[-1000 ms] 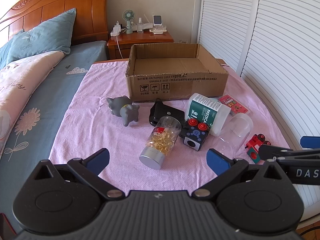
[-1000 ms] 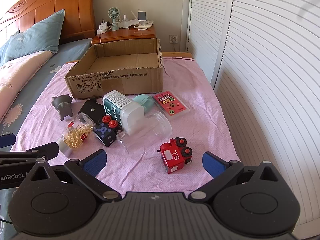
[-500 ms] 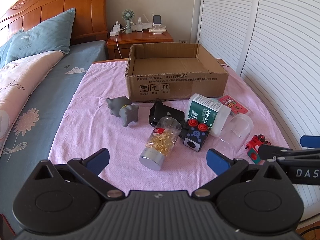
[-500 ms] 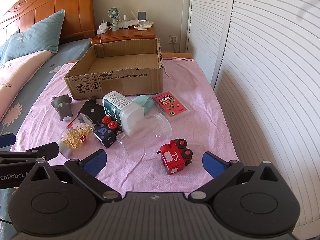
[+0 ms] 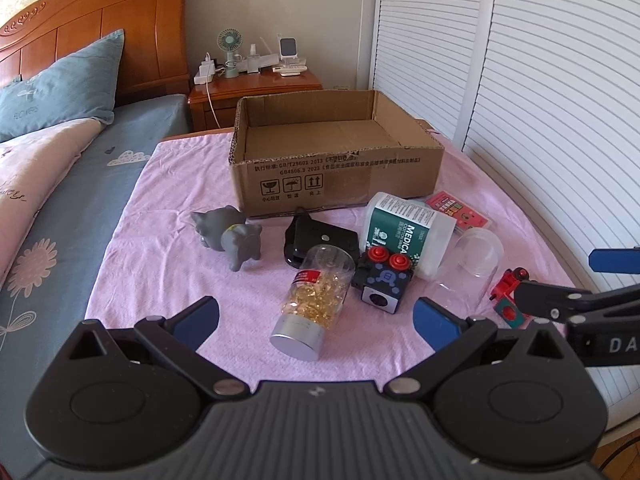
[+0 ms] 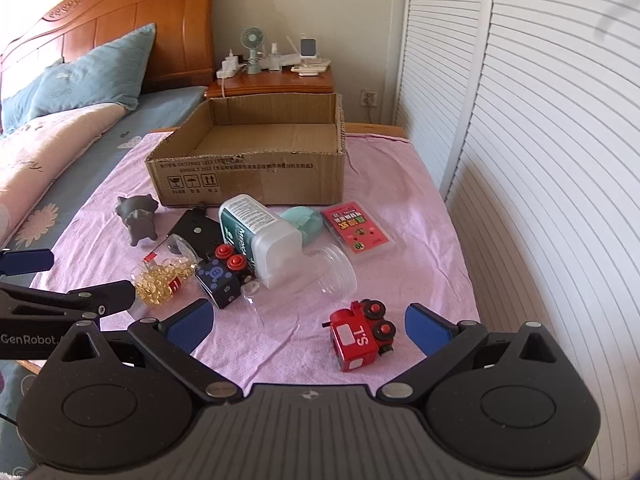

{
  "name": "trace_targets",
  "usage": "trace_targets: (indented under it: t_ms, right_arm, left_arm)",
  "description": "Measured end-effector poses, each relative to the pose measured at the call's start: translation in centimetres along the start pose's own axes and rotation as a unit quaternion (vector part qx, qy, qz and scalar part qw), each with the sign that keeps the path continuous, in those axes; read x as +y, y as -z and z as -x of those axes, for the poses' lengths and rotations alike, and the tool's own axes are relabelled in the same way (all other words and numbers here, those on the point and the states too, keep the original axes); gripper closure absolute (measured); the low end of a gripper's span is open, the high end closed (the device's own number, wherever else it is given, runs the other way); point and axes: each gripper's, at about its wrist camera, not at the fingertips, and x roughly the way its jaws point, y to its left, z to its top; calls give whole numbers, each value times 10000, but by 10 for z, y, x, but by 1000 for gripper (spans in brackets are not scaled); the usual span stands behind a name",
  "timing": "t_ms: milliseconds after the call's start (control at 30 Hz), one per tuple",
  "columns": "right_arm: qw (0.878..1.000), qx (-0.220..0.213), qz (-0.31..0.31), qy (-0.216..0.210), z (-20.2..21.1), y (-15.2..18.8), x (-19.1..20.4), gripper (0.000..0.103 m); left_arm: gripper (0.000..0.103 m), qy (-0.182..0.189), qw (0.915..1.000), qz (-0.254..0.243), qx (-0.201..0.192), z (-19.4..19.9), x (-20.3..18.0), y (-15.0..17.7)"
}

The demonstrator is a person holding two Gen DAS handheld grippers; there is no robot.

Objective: Organize rigid objects
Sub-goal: 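Grasp the capsule jar with the left gripper while the right gripper grasps the red train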

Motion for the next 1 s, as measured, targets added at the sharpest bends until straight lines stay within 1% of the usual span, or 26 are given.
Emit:
trace_targets:
  t_ms: [267, 433, 567, 667, 833, 1000]
  right_arm:
    - [10000, 28, -28, -63, -19, 7, -15, 0]
    - [9998, 74, -36, -159, -33, 14, -24, 0]
    - [9997, 95, 80, -205, -44, 23, -29, 0]
    - [9994, 189, 172, -233, -54, 30, -32, 0]
    - [9990, 343, 262, -139, -63, 35, -34, 0]
    - [9988, 440, 181, -126, -68, 37, -38, 0]
  left_arm:
    - [1, -3, 9997, -216, 108, -31, 6, 6]
    - [1, 73, 9991, -149, 378, -53, 14, 14]
    - [1, 102, 9986, -86, 512, -63, 21, 22]
    - [1, 35, 9985, -13, 546, -67, 28, 26]
    - [1, -118, 9979, 122, 627, -71, 44, 30]
    - [1, -373, 9971, 246, 614, -71, 64, 30]
